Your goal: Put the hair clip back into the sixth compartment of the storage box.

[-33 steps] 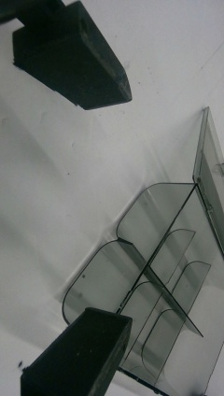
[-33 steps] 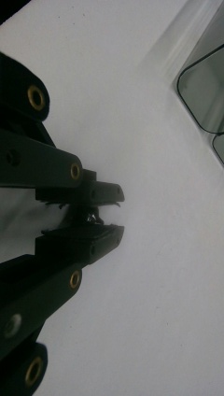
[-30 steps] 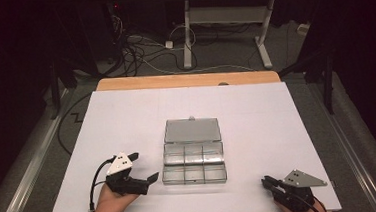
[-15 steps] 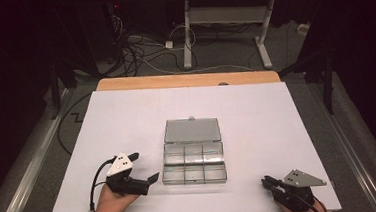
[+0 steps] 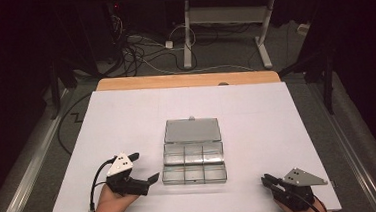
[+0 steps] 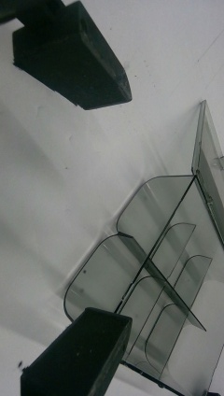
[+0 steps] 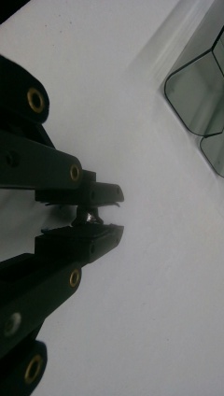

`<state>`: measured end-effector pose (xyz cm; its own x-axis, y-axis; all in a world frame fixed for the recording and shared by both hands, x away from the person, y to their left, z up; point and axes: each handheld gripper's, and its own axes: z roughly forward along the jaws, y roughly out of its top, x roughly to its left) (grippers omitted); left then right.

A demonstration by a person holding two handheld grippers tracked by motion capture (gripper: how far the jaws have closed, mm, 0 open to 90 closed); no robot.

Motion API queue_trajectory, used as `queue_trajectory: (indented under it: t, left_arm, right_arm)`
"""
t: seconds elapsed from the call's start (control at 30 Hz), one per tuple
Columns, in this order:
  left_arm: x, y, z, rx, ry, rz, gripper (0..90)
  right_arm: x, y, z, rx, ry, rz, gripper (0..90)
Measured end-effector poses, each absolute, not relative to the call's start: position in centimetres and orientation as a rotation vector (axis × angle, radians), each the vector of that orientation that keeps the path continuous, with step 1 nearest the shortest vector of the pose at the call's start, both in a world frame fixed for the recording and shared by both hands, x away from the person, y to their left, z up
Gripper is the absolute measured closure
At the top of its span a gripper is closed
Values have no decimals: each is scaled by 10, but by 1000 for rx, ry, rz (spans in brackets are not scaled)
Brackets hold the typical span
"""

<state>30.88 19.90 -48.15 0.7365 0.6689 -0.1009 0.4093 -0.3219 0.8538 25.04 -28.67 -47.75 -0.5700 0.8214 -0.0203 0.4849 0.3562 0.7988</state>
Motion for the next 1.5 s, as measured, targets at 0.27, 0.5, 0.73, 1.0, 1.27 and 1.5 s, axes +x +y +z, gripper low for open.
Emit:
queue_trajectory:
  t: [0.27, 0.5, 0.73, 1.0, 1.27, 1.5]
  left_arm:
    - [310, 200, -481, 1954, 832, 326, 0]
    - [310, 200, -481, 1957, 827, 326, 0]
    - [310, 199, -482, 1960, 825, 327, 0]
    - [310, 199, -482, 1961, 821, 323, 0]
    - [310, 199, -482, 1961, 821, 325, 0]
    - [310, 199, -482, 1963, 821, 326, 0]
  right_arm:
    - [254, -283, -477, 1139, 2205, 1095, 806]
    - [256, -282, -476, 1140, 2200, 1102, 805]
    - [257, -279, -476, 1150, 2206, 1105, 805]
    - [258, -275, -476, 1134, 2217, 1115, 805]
    - [258, -270, -476, 1126, 2226, 1138, 805]
    - [259, -262, -475, 1106, 2246, 1152, 805]
